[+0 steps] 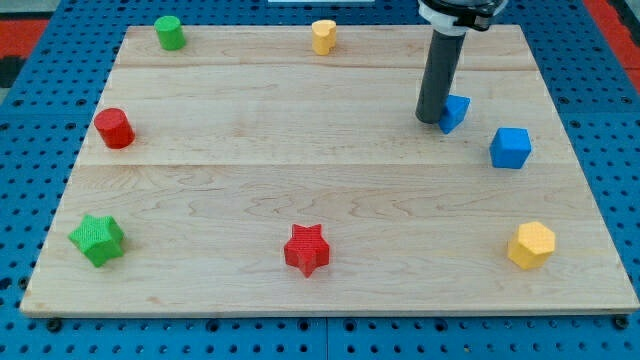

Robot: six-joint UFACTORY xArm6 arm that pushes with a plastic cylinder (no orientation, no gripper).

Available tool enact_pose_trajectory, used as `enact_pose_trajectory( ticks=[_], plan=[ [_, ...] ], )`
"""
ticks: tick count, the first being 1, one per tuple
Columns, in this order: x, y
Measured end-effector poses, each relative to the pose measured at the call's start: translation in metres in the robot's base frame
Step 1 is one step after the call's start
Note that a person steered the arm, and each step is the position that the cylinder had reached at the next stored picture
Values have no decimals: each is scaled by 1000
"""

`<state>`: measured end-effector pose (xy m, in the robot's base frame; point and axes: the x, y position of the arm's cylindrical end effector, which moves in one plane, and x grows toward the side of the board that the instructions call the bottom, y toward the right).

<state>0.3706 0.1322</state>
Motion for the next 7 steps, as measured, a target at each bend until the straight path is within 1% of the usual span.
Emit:
enact_pose_trajectory(
  ticks=[1, 2, 3, 4, 5, 6, 7],
  plan=[
    [-43, -20],
    [-36, 11],
    [-2, 15],
    [6, 31],
    [4, 40],
    [-62, 27],
    [-107, -13]
  ],
)
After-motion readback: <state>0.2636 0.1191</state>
